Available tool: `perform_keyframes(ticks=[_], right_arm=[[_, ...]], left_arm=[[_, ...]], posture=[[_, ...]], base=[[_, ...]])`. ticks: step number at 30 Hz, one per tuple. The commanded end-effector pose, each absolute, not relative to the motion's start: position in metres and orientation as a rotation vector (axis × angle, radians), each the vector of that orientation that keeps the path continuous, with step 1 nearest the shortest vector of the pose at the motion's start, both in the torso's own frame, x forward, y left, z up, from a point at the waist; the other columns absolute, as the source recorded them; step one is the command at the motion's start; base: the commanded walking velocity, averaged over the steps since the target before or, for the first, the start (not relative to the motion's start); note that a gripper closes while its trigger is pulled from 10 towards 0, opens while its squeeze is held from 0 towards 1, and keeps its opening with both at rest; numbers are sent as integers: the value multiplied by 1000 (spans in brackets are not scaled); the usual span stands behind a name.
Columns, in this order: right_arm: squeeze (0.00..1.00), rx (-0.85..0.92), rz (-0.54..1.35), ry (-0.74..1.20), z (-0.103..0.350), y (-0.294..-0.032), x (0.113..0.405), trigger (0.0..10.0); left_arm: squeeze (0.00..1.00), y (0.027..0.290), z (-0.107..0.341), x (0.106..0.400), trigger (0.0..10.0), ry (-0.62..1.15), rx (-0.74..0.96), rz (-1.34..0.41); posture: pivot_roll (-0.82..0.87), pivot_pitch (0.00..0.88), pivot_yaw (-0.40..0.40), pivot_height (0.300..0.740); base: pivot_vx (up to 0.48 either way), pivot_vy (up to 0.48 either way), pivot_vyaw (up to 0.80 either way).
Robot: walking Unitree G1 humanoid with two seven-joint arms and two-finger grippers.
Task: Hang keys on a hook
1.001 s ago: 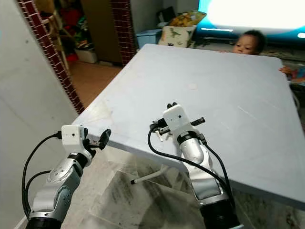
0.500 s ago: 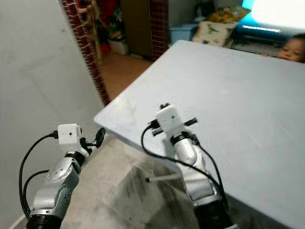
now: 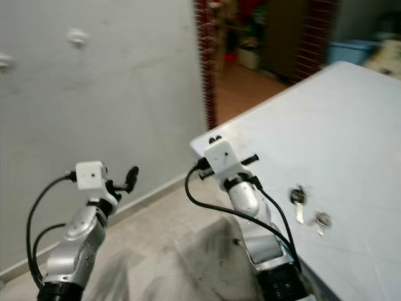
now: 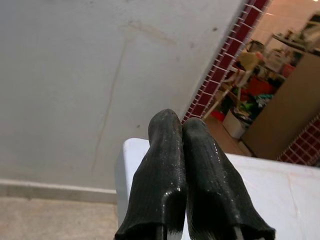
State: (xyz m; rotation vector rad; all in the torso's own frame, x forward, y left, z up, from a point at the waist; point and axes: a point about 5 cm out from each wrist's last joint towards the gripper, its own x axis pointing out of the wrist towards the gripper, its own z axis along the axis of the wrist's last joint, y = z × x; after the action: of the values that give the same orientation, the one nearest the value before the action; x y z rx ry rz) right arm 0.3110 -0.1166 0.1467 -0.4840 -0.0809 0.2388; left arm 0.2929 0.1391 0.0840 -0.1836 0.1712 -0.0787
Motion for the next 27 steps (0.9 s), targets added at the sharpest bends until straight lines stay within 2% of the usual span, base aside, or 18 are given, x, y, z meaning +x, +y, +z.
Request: perform_keyframes(ticks=[1, 6, 12, 16, 27], right_arm=[[0, -467, 260, -102, 152, -110, 312, 10000], [0, -472, 278, -103, 154, -111, 313, 10000], [0, -498, 330, -89, 152, -110, 315, 10000], [0, -508, 337, -99, 152, -106, 317, 10000], [0, -470, 301, -94, 151, -105, 315, 10000]], left_arm=[[0, 148, 85, 294, 10000, 164, -159, -43], [0, 147, 84, 294, 10000, 156, -172, -30], [0, 143, 79, 288, 10000, 149, -204, 10], [0, 143, 78, 286, 10000, 152, -208, 13], [0, 142, 83, 294, 10000, 149, -206, -68]], posture=[[-56, 0, 79, 740], [-55, 0, 39, 740], [-40, 0, -10, 740], [-35, 0, -10, 740], [-55, 0, 44, 740]], base=[[0, 0, 800], [0, 0, 743], [0, 0, 0], [0, 0, 152], [0, 0, 800]])
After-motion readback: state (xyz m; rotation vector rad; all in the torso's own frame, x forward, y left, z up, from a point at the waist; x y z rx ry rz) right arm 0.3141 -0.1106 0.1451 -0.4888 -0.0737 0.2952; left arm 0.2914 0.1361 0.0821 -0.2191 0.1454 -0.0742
